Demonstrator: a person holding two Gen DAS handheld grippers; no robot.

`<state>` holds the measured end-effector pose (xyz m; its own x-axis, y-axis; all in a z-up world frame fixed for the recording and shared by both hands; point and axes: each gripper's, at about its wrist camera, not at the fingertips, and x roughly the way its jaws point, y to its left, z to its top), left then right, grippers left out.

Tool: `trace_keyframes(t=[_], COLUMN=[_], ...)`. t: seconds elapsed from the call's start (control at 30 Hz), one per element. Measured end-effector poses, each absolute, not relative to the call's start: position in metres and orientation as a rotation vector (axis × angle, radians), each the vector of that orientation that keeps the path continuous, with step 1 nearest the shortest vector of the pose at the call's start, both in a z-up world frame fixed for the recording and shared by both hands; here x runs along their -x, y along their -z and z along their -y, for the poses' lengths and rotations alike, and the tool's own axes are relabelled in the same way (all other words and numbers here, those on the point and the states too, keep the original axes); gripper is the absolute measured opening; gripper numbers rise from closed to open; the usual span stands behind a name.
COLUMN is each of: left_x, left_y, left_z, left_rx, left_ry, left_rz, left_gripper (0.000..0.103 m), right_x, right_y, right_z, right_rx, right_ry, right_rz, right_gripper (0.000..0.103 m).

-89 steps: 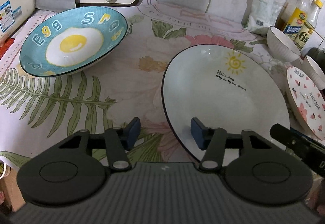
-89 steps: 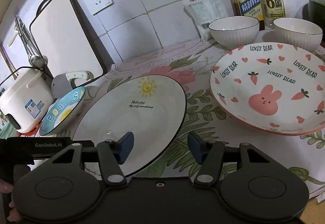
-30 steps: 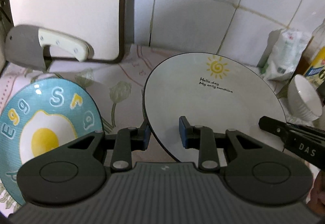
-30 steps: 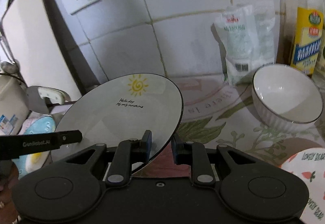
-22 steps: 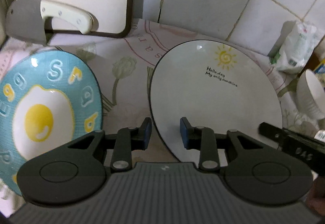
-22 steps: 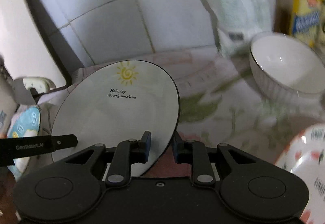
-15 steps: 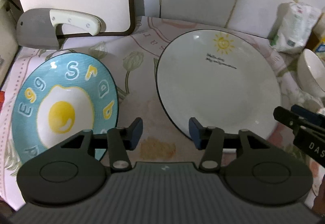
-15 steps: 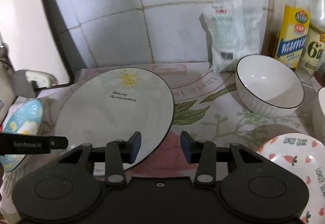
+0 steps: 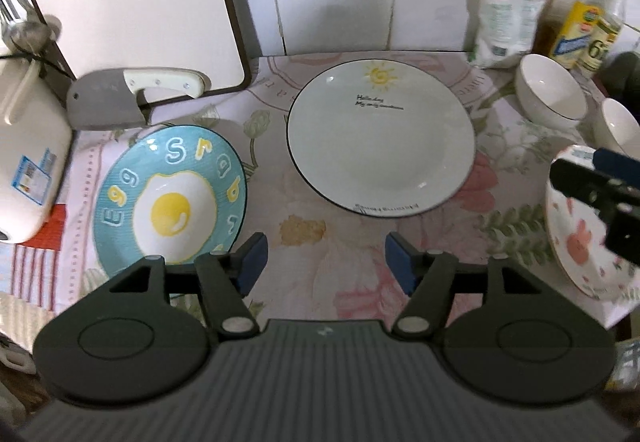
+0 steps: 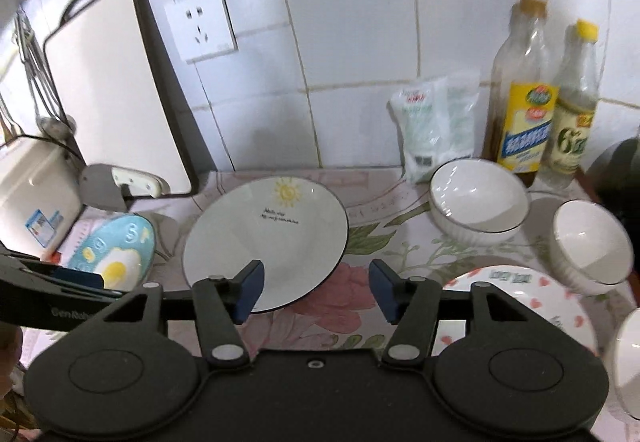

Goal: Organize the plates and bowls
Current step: 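Lower the white plate onto the cloth and open both grippers, then move both grippers to the pink bunny plate rim and close on it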

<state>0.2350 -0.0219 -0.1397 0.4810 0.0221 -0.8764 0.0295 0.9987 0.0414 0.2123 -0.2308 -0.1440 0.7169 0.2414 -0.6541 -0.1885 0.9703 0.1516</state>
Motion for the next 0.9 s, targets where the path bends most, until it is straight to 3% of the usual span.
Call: trace_keyframes(t=[0.07,0.33,0.7,0.83,0.9], left_x=[-0.224,-0.182,-0.149,-0.145,-0.146], left_y=[0.127,0.088,0.074,0.077,0.081], left_z=[0.026,0.052,0.095,0.112,0.121], left_rx=[-0.064,-0.111,-0.204,-0.236,-0.242], left_ry=[0.016,0.123,0.234,0.265,0.293], left_rz=[-1.067,-1.043,-1.002,-0.996,-0.989], left_gripper=[0.073,0.077,0.086,0.088,0.091], right_x=[-0.201,-0.154,-0.108,-0.091,-0.086], right_y=[0.131,0.099,0.076,0.07,0.073], right_z=[0.236,0.262,0.306,0.319,0.323], right_rx=[-0.076,-0.063,0.064,0.071,0.075], right_ry=[-0.236,-0.23,-0.164,-0.16,-0.163], right_rz=[-0.722,-0.674,-0.666,-0.647,-0.655], right_gripper=[0.066,0.072,0.074,0.085,0.085])
